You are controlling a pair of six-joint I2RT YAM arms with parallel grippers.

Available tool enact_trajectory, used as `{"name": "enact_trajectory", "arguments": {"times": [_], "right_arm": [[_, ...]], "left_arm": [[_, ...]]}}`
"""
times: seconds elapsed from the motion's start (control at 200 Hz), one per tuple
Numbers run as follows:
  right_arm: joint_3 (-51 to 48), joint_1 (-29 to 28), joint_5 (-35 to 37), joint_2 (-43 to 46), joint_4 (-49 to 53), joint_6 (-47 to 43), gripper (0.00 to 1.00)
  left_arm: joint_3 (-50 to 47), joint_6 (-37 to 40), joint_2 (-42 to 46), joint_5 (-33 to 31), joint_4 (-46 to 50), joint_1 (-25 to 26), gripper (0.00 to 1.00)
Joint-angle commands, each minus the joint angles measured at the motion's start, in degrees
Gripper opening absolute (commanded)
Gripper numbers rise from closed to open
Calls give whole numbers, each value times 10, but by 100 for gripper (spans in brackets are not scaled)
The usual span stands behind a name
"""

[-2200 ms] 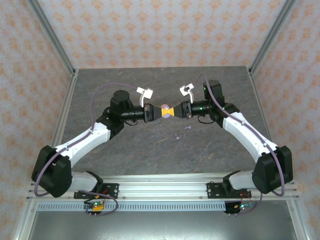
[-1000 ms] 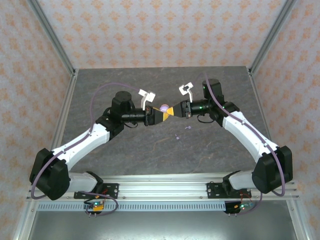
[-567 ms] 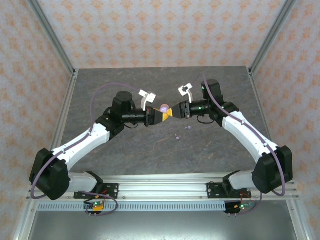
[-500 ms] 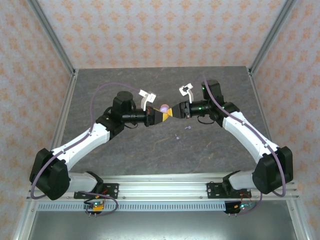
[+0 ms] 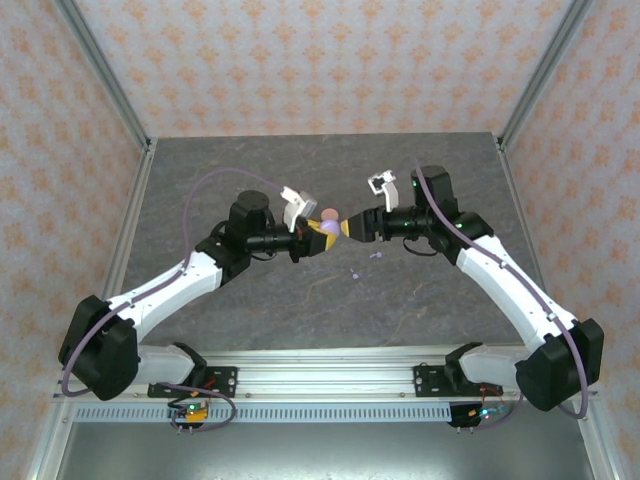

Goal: Insert the wireless bluetooth earbuds into the charging case

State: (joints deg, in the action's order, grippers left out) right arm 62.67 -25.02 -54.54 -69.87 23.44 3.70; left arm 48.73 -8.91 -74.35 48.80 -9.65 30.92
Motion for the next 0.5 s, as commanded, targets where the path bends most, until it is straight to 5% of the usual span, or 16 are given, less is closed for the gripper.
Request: {"name": "enact_trajectory", "arguments": {"times": [0.0,0.491], "right_arm": [[14,-12,18,17,37,-32,59],[26,-26,-9,17,71,-66,61]], "left_arm": [[-6,76,25,-4,-30,7,15],[-27,125,48,26,-46,21,13]]}}
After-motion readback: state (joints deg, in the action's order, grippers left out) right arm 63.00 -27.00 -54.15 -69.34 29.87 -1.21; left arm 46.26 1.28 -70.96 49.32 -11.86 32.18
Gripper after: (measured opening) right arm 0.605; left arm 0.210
